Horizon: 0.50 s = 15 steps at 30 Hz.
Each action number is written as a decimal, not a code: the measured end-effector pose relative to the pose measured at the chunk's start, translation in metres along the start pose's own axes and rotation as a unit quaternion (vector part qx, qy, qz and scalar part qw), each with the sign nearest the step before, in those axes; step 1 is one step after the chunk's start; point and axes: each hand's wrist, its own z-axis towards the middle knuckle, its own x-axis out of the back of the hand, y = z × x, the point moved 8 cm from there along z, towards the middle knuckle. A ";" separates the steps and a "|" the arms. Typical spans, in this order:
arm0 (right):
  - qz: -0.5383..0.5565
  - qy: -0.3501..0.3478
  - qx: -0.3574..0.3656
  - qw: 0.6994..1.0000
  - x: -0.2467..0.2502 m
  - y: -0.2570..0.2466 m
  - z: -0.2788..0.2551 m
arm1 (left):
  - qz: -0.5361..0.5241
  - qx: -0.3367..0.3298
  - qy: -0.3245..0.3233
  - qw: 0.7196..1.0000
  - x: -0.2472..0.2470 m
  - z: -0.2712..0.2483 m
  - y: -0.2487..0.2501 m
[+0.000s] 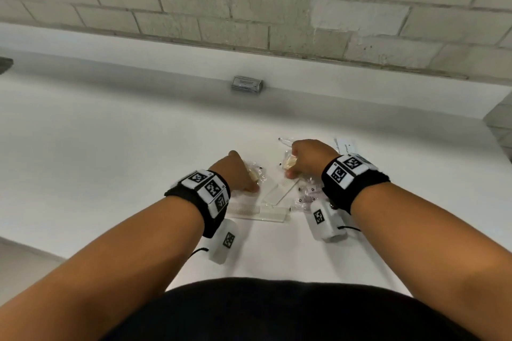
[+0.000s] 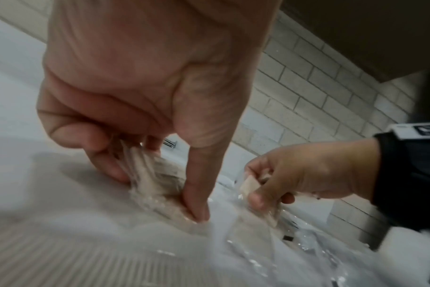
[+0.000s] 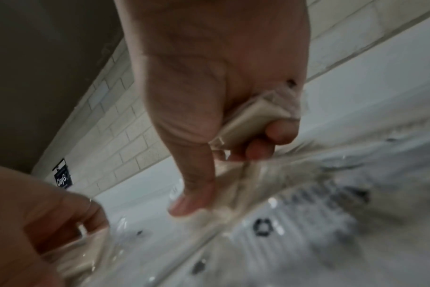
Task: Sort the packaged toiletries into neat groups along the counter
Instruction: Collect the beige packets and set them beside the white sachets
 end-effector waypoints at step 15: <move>0.277 -0.081 0.110 0.951 0.029 -0.026 -0.033 | -0.514 -0.172 -0.155 0.826 0.031 -0.041 0.049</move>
